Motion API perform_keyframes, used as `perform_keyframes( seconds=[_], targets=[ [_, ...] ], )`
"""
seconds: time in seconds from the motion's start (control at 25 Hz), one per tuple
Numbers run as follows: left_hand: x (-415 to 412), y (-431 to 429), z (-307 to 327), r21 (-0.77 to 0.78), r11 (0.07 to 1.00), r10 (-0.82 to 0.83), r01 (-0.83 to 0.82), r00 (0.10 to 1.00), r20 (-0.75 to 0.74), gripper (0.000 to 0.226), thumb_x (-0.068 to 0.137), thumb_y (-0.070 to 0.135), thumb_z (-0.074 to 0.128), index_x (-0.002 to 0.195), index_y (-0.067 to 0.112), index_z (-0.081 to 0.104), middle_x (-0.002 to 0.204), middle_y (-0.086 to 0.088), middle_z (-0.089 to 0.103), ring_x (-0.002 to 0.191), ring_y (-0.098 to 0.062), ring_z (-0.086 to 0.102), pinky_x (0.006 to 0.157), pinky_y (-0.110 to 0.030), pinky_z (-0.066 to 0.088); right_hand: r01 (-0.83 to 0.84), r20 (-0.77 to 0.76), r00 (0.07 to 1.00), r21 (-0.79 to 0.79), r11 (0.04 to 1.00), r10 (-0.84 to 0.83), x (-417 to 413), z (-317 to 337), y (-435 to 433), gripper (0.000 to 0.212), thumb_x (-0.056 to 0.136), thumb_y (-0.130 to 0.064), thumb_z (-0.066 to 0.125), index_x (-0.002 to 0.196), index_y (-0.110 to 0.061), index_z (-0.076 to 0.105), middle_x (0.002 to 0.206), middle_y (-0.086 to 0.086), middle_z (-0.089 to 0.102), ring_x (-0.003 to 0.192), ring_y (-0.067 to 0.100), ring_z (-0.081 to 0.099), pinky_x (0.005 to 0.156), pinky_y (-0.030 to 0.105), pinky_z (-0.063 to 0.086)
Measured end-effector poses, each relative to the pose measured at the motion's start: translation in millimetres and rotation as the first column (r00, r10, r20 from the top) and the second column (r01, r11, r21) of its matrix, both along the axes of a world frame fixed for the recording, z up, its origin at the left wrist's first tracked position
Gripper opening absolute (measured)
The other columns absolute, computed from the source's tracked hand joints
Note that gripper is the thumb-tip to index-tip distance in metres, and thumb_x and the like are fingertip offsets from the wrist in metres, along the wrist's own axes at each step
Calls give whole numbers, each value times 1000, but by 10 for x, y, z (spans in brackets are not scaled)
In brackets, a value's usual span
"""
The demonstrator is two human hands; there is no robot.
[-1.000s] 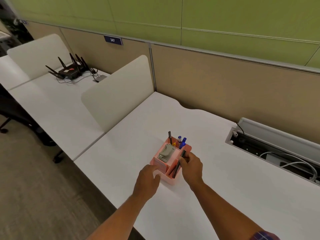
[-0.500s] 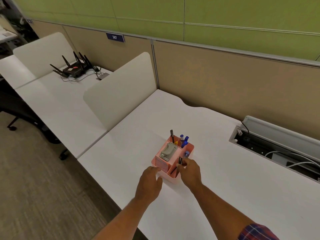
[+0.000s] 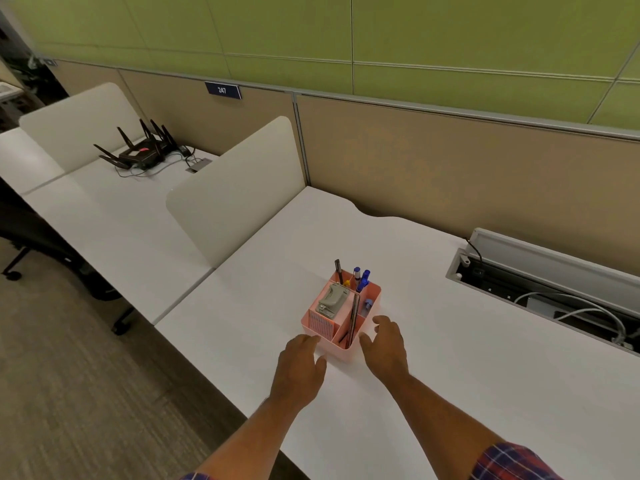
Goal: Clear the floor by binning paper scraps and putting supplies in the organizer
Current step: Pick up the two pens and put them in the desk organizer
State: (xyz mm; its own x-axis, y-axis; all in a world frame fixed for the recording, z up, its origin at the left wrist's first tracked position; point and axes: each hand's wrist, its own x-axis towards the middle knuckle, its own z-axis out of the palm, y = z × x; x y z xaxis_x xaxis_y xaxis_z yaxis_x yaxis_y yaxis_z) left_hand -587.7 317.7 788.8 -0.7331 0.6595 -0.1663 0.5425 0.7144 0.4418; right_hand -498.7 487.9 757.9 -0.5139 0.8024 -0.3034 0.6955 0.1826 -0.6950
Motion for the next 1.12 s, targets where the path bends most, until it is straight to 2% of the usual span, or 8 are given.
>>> perform_keyframes(
  seconds=[0.2, 0.4, 0.64, 0.8, 0.92, 1.12],
  targets=[
    [190, -261, 16, -39, 999, -39, 37, 998, -45, 59, 101, 56, 47, 153, 30, 40, 161, 6, 43, 149, -16, 40, 121, -36, 34, -83, 96, 993, 164, 983, 68, 549, -17, -372, 53, 98, -41, 57, 145, -21, 42, 148, 3, 50, 133, 23, 52, 109, 42, 47],
    [562, -566, 105, -46, 991, -131, 129, 990, -56, 68, 101, 61, 38, 159, 28, 28, 169, 3, 28, 157, -20, 23, 126, -40, 22, -194, 261, 960, 351, 916, 103, 1090, 124, -935, 70, 102, -53, 43, 161, -22, 20, 169, 3, 23, 154, 25, 27, 122, 43, 28],
    [1177, -1151, 86, -61, 940, -342, 337, 929, -141, 70, 101, 63, 36, 161, 29, 21, 173, 1, 15, 160, -23, 10, 128, -43, 13, -192, 351, 936, 474, 859, 16, 1864, 290, -1874, 79, 101, -61, 32, 163, -23, 0, 172, 4, -5, 159, 30, 6, 125, 49, 14],
    [1669, -1521, -99, 13, 899, -431, 438, 890, -147, 69, 103, 56, 41, 161, 24, 23, 173, -5, 13, 160, -27, 6, 127, -46, 14, -177, 380, 925, 485, 856, -24, 2594, 213, -2424, 81, 102, -58, 33, 162, -23, -9, 171, 4, -12, 159, 28, -1, 125, 50, 10],
    [2187, -1776, -280, 5, 845, -531, 534, 842, -100, 69, 103, 53, 41, 162, 21, 22, 173, -7, 13, 160, -28, 5, 128, -47, 12, -133, 424, 903, 435, 891, -72, 3237, 101, -2811, 82, 101, -56, 34, 161, -21, -11, 171, 6, -14, 159, 30, -2, 125, 52, 11],
    [2940, -2015, -520, -45, 762, -647, 646, 760, -64, 68, 103, 51, 45, 160, 18, 29, 170, -9, 21, 159, -29, 11, 128, -47, 17, -8, 451, 875, 378, 926, -177, 4158, -118, -3323, 84, 98, -57, 37, 162, -19, -2, 172, 8, -1, 159, 30, 5, 124, 53, 20]
  ],
)
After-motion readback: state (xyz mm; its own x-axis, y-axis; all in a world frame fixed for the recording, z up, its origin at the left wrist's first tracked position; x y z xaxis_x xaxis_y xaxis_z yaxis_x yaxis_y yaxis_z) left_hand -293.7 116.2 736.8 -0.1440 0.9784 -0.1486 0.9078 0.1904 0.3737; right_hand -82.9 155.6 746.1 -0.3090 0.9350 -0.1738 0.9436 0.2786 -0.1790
